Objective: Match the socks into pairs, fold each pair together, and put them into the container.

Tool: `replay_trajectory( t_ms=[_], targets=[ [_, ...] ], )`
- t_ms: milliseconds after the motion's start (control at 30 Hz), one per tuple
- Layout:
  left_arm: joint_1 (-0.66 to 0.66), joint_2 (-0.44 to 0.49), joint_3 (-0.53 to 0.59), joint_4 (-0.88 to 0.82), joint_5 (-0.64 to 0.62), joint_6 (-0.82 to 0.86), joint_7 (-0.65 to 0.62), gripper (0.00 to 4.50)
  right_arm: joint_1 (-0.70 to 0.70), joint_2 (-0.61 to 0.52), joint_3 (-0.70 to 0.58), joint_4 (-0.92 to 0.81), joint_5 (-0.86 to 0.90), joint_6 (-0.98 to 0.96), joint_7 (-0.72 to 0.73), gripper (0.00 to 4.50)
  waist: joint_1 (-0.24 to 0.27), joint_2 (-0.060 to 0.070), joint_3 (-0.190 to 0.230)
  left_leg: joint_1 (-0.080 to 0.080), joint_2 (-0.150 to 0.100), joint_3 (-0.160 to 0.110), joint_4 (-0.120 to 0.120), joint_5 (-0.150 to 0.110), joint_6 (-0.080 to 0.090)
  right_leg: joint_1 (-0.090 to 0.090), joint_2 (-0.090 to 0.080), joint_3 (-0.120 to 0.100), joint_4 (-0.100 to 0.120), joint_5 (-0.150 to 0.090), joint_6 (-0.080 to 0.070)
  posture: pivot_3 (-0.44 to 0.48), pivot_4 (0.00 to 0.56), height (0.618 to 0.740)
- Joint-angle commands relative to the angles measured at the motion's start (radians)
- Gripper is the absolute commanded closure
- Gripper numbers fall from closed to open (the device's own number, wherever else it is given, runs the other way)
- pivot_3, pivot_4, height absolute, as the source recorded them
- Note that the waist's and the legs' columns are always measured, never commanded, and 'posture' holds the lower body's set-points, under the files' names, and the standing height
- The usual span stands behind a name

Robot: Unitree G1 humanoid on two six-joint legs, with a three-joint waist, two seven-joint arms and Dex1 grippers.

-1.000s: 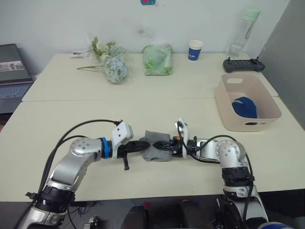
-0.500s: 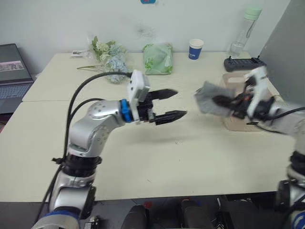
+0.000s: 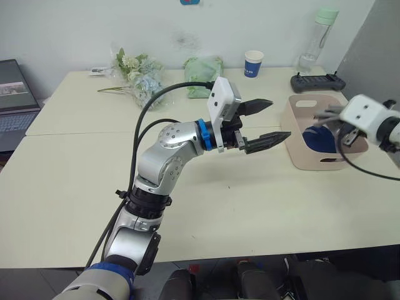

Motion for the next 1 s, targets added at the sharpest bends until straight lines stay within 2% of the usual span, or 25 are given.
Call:
replay_trajectory(
  t_ms=[33, 267, 433, 567, 700, 867, 1000],
  targets=[
    [0.022, 0.011, -0.002, -0.072, 0.0, 0.0, 0.011, 0.02, -0.08, 0.007, 0.009, 0.129, -0.103, -0.17, -0.027, 4.5, 0.001, 0.0, 0.0, 0.0, 0.0, 0.0, 0.0, 0.0, 0.0, 0.0, 0.0, 0.0, 0.0, 0.0, 0.0, 0.0, 0.15, 0.74],
    [0.07, 0.031, 0.005, -0.142, -0.013, 0.042, 0.041, 0.02, -0.211, 0.083, 0.06, 0.341, -0.239, -0.293, -0.059, 4.5, 0.004, 0.0, 0.0, -0.001, -0.001, 0.0, 0.001, 0.0, 0.0, 0.0, -0.001, 0.0, -0.001, 0.0, 0.0, 0.0, 0.15, 0.74],
    [0.067, 0.037, 0.009, -0.14, -0.006, 0.041, 0.051, 0.02, -0.214, 0.104, 0.085, 0.375, -0.246, -0.322, 0.06, 4.5, 0.004, 0.0, 0.0, -0.001, -0.001, 0.0, 0.001, 0.0, 0.0, 0.0, -0.001, 0.0, -0.001, 0.0, 0.0, 0.0, 0.15, 0.74],
    [0.061, 0.045, 0.016, -0.124, 0.001, 0.031, 0.05, 0.0, -0.215, 0.105, 0.075, 0.393, -0.217, -0.319, 0.148, 3.26, 0.004, 0.0, 0.0, -0.001, -0.001, -0.001, 0.001, 0.0, 0.0, 0.0, -0.001, 0.0, -0.001, 0.0, 0.0, 0.0, 0.15, 0.74],
    [0.063, 0.043, 0.014, -0.115, 0.006, 0.021, 0.055, 0.0, -0.254, 0.104, 0.046, 0.406, -0.181, -0.299, 0.221, 1.77, 0.004, 0.0, 0.0, -0.001, -0.001, 0.0, 0.001, 0.0, 0.0, 0.0, -0.001, 0.0, 0.0, 0.0, 0.0, 0.0, 0.15, 0.74],
    [0.054, 0.042, 0.012, -0.086, 0.017, -0.003, 0.048, 0.0, -0.299, 0.083, 0.013, 0.347, -0.087, -0.187, 0.436, 0.01, 0.004, 0.0, 0.0, 0.0, -0.001, -0.001, 0.001, 0.0, 0.0, 0.0, -0.001, 0.0, 0.0, 0.0, 0.0, 0.0, 0.15, 0.74],
    [0.046, 0.04, 0.02, -0.062, 0.029, -0.026, 0.052, 0.0, -0.356, 0.044, -0.002, 0.301, -0.062, -0.085, 0.566, 0.01, 0.005, 0.001, 0.0, -0.001, -0.001, -0.001, 0.001, 0.0, 0.0, 0.0, -0.001, -0.001, 0.0, 0.0, 0.0, 0.0, 0.15, 0.74]
  ],
)
